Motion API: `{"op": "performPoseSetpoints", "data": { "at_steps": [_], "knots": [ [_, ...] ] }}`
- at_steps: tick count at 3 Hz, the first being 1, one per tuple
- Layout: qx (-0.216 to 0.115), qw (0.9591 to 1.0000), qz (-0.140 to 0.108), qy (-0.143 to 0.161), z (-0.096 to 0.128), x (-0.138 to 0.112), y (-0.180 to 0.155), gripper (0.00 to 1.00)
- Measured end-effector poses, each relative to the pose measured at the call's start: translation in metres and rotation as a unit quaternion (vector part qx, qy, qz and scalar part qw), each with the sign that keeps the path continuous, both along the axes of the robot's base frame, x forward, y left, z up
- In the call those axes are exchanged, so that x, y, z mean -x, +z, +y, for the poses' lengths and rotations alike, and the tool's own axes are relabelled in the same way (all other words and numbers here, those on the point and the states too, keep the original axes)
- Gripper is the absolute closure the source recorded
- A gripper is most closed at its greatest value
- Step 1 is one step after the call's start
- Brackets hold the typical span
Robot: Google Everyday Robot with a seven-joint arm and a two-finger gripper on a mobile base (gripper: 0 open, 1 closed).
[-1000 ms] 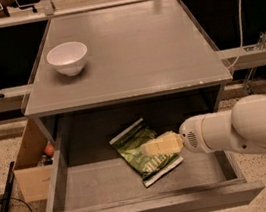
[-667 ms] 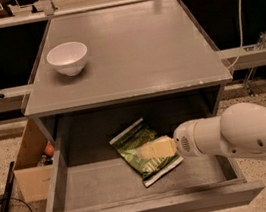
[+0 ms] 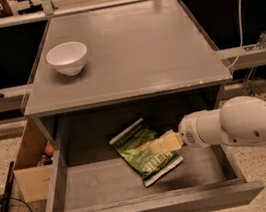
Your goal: Pick green jalapeno chip bag from top drawer and place on counter
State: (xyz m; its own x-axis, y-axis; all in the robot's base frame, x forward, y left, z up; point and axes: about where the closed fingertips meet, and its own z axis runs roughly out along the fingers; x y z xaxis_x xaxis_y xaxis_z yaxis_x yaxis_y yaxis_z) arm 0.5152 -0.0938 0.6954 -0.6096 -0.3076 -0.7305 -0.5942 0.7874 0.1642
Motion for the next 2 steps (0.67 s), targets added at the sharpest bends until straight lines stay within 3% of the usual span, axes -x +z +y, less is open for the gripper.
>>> {"op": "performPoseSetpoints", "data": {
  "at_steps": [2],
  "knots": [
    [0.006,0.9999,-0.007,0.005,0.0064,-0.0031,-0.0049,0.00]
  ]
}}
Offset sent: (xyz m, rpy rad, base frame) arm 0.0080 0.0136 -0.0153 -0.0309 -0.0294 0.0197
